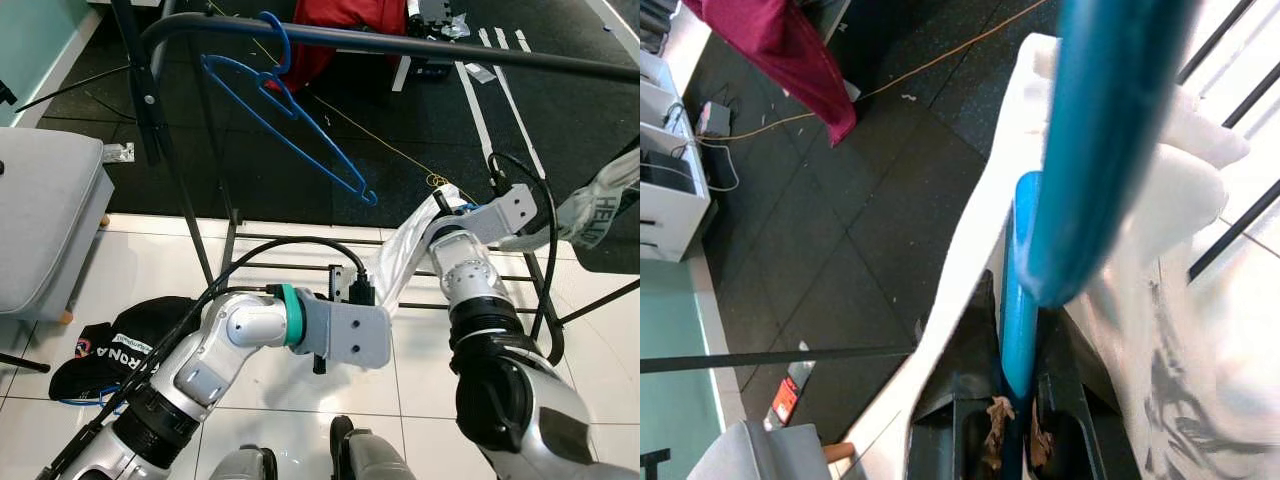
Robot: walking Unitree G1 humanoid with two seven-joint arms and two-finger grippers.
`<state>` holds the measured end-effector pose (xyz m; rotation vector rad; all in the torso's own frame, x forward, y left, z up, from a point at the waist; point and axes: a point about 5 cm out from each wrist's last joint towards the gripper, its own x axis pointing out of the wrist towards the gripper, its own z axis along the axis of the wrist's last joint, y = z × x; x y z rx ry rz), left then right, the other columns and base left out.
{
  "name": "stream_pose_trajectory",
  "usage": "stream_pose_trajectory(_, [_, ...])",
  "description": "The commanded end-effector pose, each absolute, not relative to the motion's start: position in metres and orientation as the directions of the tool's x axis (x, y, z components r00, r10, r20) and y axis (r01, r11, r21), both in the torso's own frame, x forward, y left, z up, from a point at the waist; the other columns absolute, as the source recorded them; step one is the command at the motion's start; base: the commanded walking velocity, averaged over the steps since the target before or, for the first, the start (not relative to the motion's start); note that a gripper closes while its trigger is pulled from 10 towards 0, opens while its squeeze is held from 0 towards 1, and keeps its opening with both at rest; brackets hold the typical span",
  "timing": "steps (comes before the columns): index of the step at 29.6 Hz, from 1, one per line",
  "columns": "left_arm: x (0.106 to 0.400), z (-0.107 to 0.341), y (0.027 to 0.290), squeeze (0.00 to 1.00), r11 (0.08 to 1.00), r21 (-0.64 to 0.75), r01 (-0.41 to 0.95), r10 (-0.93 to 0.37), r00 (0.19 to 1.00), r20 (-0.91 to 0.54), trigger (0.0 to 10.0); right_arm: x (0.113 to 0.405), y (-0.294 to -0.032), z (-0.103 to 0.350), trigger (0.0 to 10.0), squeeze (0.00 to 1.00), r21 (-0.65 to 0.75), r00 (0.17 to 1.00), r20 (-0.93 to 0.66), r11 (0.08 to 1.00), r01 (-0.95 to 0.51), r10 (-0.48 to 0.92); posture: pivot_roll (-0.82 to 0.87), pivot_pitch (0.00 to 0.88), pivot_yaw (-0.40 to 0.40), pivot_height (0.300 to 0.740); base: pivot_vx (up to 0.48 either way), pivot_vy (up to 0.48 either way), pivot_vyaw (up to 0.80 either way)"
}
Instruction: Hang hanger
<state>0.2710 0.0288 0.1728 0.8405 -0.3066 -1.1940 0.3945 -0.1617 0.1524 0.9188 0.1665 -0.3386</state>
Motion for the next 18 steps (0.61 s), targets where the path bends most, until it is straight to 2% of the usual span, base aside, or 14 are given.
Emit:
stream_pose_trajectory(1, [0.271, 0.182, 0.018, 0.0, 0.156, 0.709, 0.688, -0.915, 0.37, -0.158, 10.0, 0.397, -0.155, 0.159, 0.0, 0.0, 0.751, 0.947, -0.253, 0.576, 0.323, -0.201, -0.04, 0.152, -0.03, 0.74, 0.0, 0.0, 0.0])
stream_pose_trajectory(8, [0.271, 0.185, 0.017, 0.0, 0.178, 0.689, 0.703, -0.915, 0.375, -0.147, 10.0, 0.397, -0.146, 0.158, 0.0, 0.0, 0.758, 0.953, -0.257, 0.579, 0.301, -0.159, -0.04, 0.152, -0.03, 0.74, 0.0, 0.0, 0.0])
stream_pose_trajectory(16, [0.27, 0.177, 0.02, 0.0, 0.148, 0.677, 0.721, -0.903, 0.378, -0.205, 10.0, 0.397, -0.139, 0.16, 0.0, 0.0, 0.75, 0.961, -0.243, 0.604, 0.271, -0.13, -0.04, 0.153, -0.03, 0.74, 0.0, 0.0, 0.0])
stream_pose_trajectory(17, [0.27, 0.176, 0.021, 1.0, 0.154, 0.653, 0.741, -0.902, 0.376, -0.214, 10.0, 0.397, -0.14, 0.16, 0.0, 0.0, 0.749, 0.961, -0.243, 0.605, 0.272, -0.132, -0.04, 0.153, -0.03, 0.74, 0.0, 0.0, 0.0])
stream_pose_trajectory(18, [0.27, 0.176, 0.021, 1.0, 0.154, 0.653, 0.741, -0.902, 0.376, -0.214, 10.0, 0.397, -0.14, 0.16, 0.0, 0.0, 0.749, 0.961, -0.243, 0.605, 0.272, -0.132, -0.04, 0.153, -0.03, 0.74, 0.0, 0.0, 0.0])
